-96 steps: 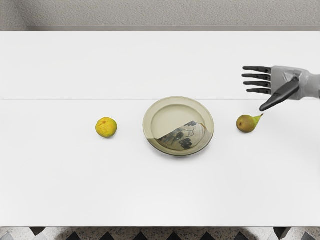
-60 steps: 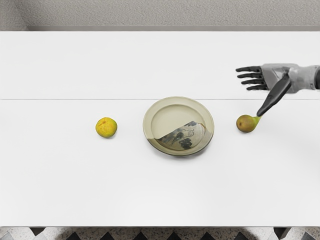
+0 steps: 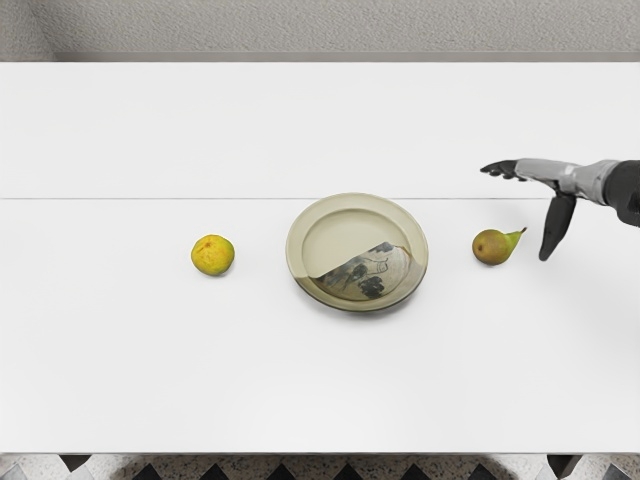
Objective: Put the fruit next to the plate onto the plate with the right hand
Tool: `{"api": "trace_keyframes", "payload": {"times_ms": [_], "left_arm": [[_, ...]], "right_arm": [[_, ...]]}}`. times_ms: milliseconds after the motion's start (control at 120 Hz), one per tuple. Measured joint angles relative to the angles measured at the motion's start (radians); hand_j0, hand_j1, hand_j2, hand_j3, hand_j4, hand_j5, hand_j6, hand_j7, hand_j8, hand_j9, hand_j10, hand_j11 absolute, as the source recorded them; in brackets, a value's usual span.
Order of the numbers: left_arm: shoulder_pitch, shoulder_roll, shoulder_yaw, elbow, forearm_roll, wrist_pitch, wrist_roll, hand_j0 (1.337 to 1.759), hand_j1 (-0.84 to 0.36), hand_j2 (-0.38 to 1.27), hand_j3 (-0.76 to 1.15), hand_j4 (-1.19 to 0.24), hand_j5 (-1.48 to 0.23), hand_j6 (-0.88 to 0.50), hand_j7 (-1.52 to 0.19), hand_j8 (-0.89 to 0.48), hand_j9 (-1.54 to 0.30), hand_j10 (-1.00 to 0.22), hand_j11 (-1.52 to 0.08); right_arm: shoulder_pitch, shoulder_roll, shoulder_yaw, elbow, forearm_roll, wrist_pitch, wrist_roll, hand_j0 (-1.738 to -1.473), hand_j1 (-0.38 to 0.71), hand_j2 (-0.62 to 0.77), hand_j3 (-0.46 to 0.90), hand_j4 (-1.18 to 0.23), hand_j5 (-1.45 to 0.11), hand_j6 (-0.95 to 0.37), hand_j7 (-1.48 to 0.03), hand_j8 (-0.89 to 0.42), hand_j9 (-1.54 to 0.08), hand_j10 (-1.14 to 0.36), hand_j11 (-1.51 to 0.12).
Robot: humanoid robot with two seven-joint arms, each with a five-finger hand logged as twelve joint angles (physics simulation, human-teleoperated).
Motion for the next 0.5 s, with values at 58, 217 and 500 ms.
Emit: {"api": "trace_keyframes", "payload": {"times_ms": [58,217,500], "left_arm": [[0.0,0.0,0.0,0.0,0.0,0.0,0.0,1.658,0.35,0.0,0.0,0.0,0.0,0.0,0.0,0.0,0.0,0.0,0.0],[0.0,0.0,0.0,0.0,0.0,0.0,0.0,1.658,0.35,0.0,0.0,0.0,0.0,0.0,0.0,0.0,0.0,0.0,0.0],[0.0,0.0,0.0,0.0,0.0,0.0,0.0,1.658,0.35,0.0,0.0,0.0,0.0,0.0,0.0,0.0,0.0,0.0,0.0]], "right_arm": [[-0.016,0.017,-0.019,-0.001,-0.005,-0.058,0.003,-1.658,-0.22,-0.02,0.0,-0.11,-0.14,-0.11,-0.14,-0.11,-0.14,-0.11,-0.14],[-0.04,0.046,-0.037,0.004,-0.009,-0.152,0.011,-1.658,-0.14,-0.03,0.0,-0.18,-0.23,-0.18,-0.23,-0.18,-0.23,-0.18,-0.23],[-0.077,0.017,-0.044,0.088,-0.009,-0.173,0.06,-1.658,-0.05,-0.05,0.0,-0.25,-0.32,-0.25,-0.32,-0.25,-0.32,-0.25,-0.32]]}}
